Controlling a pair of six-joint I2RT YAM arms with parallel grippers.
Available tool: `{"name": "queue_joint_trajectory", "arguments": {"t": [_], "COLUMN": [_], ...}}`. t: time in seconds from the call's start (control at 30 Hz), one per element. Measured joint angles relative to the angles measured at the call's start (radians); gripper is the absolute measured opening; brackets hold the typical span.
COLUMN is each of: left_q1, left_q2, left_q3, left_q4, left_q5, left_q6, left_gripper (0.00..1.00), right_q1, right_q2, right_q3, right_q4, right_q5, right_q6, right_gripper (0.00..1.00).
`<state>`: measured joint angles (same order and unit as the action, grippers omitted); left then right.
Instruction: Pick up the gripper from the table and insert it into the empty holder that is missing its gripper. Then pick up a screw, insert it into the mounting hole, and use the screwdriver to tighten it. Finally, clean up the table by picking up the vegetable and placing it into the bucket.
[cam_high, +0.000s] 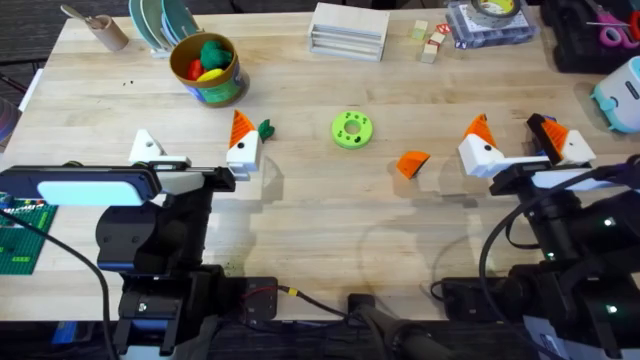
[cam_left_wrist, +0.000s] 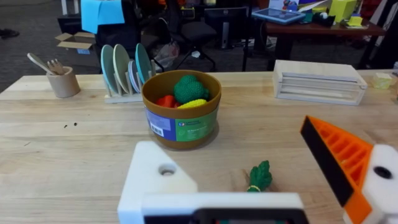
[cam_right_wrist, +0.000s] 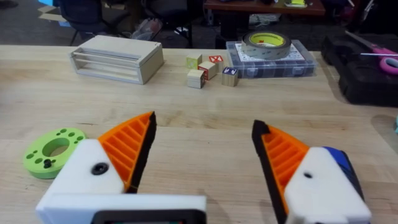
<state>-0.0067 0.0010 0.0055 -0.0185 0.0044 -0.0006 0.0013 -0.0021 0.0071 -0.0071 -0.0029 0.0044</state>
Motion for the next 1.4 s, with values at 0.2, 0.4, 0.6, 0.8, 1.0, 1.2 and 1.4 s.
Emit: {"name": "queue_joint_trajectory", "arguments": {"t": [0.2, 0.4, 0.6, 0.8, 1.0, 1.2, 1.4], "left_q1": [0.000, 0.000, 0.000, 0.000, 0.000, 0.000, 0.000], "left_q2": [0.000, 0.000, 0.000, 0.002, 0.157, 0.495, 0.695], "left_q3": [0.000, 0.000, 0.001, 0.095, 0.405, 0.704, 0.777], "left_q4": [0.000, 0.001, 0.002, -0.081, -0.339, -0.603, -0.580], "left_q5": [0.000, 0.000, 0.000, -0.076, -0.160, -0.212, -0.209], "left_q6": [0.000, 0.000, 0.000, -0.040, -0.063, -0.063, -0.061], "left_gripper": [0.993, 0.993, 0.993, 0.993, 0.993, 0.992, 0.993], "right_q1": [0.000, 0.000, 0.000, 0.000, 0.000, 0.000, 0.000], "right_q2": [0.000, 0.000, 0.000, 0.027, 0.228, 0.513, 0.628], "right_q3": [0.000, 0.000, 0.013, 0.127, 0.383, 0.616, 0.656], "right_q4": [-0.006, -0.006, -0.025, -0.182, -0.308, -0.385, -0.368], "right_q5": [-0.002, -0.002, -0.003, -0.014, -0.023, -0.096, -0.136], "right_q6": [0.000, 0.000, 0.031, 0.049, 0.065, 0.079, 0.079], "right_gripper": [0.991, 0.992, 0.991, 0.991, 0.992, 0.992, 0.992]}}
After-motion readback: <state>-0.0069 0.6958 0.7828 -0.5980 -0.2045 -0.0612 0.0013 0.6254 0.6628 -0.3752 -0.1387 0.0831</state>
